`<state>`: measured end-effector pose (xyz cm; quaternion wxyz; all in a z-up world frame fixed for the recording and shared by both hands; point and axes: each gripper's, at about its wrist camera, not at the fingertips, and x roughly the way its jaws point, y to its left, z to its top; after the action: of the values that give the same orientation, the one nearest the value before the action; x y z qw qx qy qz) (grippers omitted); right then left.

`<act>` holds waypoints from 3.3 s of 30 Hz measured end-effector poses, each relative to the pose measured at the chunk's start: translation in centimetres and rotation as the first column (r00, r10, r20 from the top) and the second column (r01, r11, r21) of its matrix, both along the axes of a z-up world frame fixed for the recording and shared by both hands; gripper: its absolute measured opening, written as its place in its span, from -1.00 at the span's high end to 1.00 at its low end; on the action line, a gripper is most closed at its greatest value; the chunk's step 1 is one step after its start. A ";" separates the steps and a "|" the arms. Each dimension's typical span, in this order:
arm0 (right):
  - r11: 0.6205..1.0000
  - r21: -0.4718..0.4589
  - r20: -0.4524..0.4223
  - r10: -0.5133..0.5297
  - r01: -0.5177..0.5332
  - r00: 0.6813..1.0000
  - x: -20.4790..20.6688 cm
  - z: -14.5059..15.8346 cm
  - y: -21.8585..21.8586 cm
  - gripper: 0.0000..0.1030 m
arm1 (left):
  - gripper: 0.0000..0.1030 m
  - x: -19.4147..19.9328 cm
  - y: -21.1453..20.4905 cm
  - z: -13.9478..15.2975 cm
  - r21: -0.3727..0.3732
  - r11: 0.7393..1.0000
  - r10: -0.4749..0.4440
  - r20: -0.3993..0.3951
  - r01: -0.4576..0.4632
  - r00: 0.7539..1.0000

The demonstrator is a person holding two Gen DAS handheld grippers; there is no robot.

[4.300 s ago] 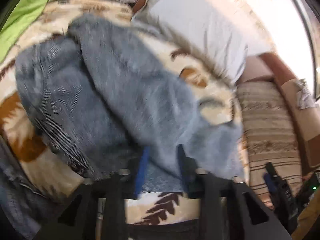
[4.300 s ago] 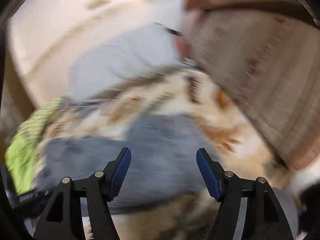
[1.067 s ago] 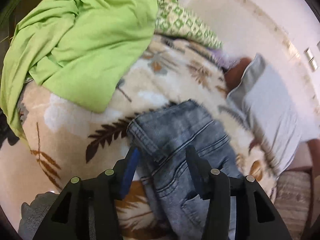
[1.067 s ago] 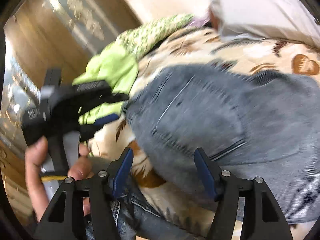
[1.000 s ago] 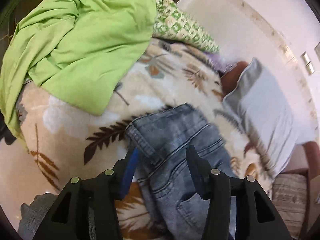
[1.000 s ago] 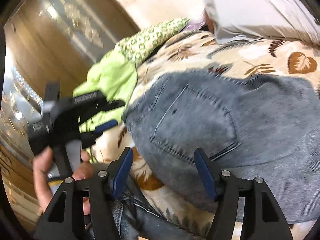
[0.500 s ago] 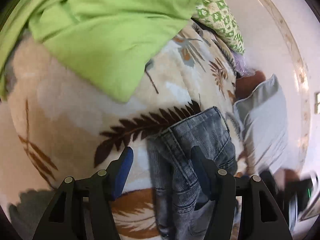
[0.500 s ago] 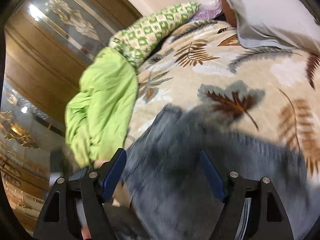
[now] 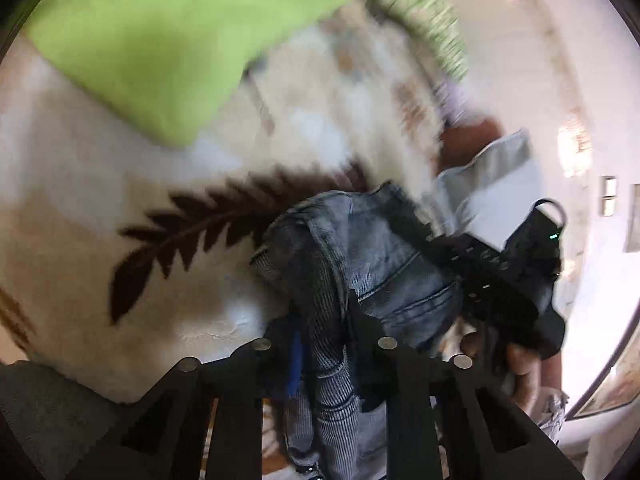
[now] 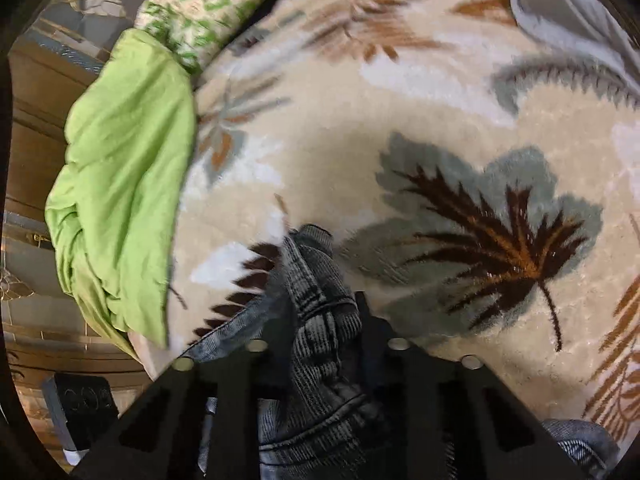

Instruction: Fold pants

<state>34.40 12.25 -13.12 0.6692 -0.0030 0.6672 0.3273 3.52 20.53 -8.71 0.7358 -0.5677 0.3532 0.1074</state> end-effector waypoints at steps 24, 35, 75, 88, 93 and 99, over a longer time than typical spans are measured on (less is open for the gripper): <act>0.889 0.387 0.286 -0.367 0.244 0.885 -11.7 15.8 -17.0 -0.26 | -0.11 -4.4 -9.3 11.2 0.627 0.771 -0.004 0.180 -0.112 0.984; 0.725 0.339 0.288 -0.686 0.599 0.668 -18.0 11.8 -43.6 -0.26 | -0.14 -1.9 -24.3 12.1 0.716 0.642 -0.505 0.127 0.273 0.854; 0.401 0.450 0.048 -0.903 0.798 0.426 -19.1 7.1 -59.7 -0.33 | 0.92 9.2 -53.1 3.3 0.701 -0.083 -0.946 -0.280 0.709 0.166; 0.381 0.433 -0.091 -0.883 0.817 0.460 -17.8 4.8 -60.0 -0.37 | 0.08 6.9 -53.3 3.2 0.747 -0.196 -0.905 -0.387 0.636 0.176; 0.391 0.423 -0.111 -0.873 0.817 0.475 -17.5 4.5 -59.8 -0.42 | 0.13 6.7 -55.2 1.0 0.754 -0.301 -0.874 -0.463 0.584 0.147; 0.376 0.414 -0.168 -0.864 0.829 0.475 -17.2 3.4 -60.1 -0.48 | 0.72 6.8 -52.9 2.0 0.769 -0.136 -0.910 -0.346 0.624 0.227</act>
<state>17.23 -47.87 -9.68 0.7478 0.4772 0.4546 0.0803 10.30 -32.35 -6.75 0.8477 0.1677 0.4020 -0.3028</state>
